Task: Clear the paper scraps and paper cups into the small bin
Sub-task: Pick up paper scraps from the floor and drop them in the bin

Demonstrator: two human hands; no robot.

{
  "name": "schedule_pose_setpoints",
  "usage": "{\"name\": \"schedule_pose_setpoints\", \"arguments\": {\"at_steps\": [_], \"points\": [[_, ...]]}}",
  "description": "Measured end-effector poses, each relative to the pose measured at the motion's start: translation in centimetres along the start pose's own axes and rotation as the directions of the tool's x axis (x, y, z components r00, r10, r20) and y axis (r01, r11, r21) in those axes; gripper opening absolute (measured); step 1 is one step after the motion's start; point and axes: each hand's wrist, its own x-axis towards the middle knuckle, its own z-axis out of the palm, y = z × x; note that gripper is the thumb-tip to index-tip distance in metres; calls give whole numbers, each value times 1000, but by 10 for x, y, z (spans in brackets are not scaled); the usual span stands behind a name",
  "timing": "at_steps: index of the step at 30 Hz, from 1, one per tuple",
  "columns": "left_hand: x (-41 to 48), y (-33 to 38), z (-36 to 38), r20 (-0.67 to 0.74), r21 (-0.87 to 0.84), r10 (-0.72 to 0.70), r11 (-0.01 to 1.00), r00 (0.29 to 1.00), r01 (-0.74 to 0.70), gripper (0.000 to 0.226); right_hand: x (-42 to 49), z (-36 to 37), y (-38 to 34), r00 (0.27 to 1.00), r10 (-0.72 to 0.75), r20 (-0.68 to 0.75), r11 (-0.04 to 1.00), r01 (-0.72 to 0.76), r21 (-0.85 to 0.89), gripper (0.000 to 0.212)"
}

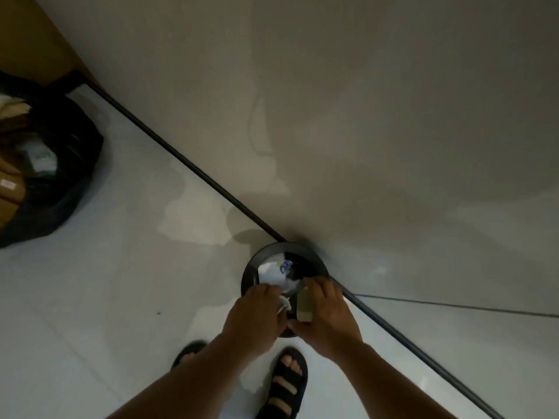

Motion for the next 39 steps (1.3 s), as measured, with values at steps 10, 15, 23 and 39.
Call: {"name": "schedule_pose_setpoints", "arguments": {"at_steps": [10,15,23,39], "points": [[30,-71,48,170,177,-8,984,985,-22,81,29,71,37,977,194,-87,981,-196,-9,100],[16,-41,-30,140,157,60,984,988,-82,75,-33,22,6,945,310,-101,950,-304,68,100],[-31,80,-186,199,202,188,952,962,-228,76,-166,-115,-75,790,560,-249,823,-494,282,97],[-266,417,-162,502,305,584,571,638,-762,76,-536,-213,-50,324,817,-477,568,-592,571,93]]}}
